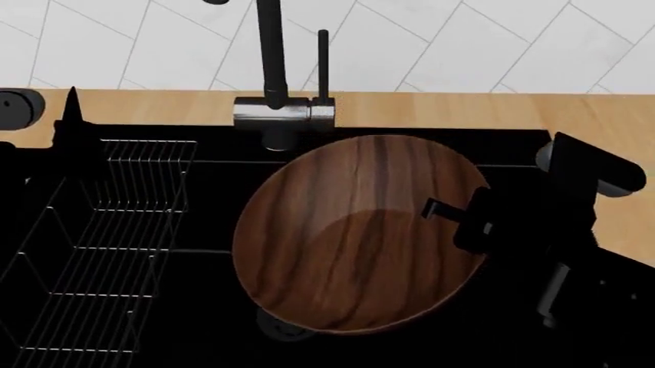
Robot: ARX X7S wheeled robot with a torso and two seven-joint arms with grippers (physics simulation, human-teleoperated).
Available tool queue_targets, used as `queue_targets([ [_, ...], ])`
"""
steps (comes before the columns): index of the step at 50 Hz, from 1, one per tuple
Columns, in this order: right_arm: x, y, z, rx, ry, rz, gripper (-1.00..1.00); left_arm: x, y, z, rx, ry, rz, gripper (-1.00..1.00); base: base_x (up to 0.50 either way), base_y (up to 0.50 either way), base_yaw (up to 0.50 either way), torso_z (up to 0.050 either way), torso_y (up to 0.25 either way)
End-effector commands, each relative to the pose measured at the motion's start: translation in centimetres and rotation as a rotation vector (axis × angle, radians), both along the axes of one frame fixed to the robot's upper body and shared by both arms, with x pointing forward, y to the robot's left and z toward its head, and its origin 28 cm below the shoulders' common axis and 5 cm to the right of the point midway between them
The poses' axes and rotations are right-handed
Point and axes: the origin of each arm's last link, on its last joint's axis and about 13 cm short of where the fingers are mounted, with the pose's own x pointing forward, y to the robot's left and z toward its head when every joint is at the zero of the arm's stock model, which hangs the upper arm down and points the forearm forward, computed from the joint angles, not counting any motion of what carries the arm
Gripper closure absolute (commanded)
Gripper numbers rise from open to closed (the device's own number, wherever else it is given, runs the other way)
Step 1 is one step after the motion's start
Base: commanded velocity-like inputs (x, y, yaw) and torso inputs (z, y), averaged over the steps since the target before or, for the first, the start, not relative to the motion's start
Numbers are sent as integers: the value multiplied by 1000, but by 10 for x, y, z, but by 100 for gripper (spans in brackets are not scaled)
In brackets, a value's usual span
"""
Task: Move the fresh-baked cupcake off the tray onto the counter, and place the bowl used for mixing into the sink.
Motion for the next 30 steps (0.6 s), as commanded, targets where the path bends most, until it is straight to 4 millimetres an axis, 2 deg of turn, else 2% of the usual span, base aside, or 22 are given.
queue_targets([
  [1,5,2,-15,9,24,2,100,0,0,1,3,-1,3,-100,0,0,0,0,0],
  [30,5,4,-60,52,102,-5,100,0,1,-1,6,4,5,-100,0,0,0,0,0],
])
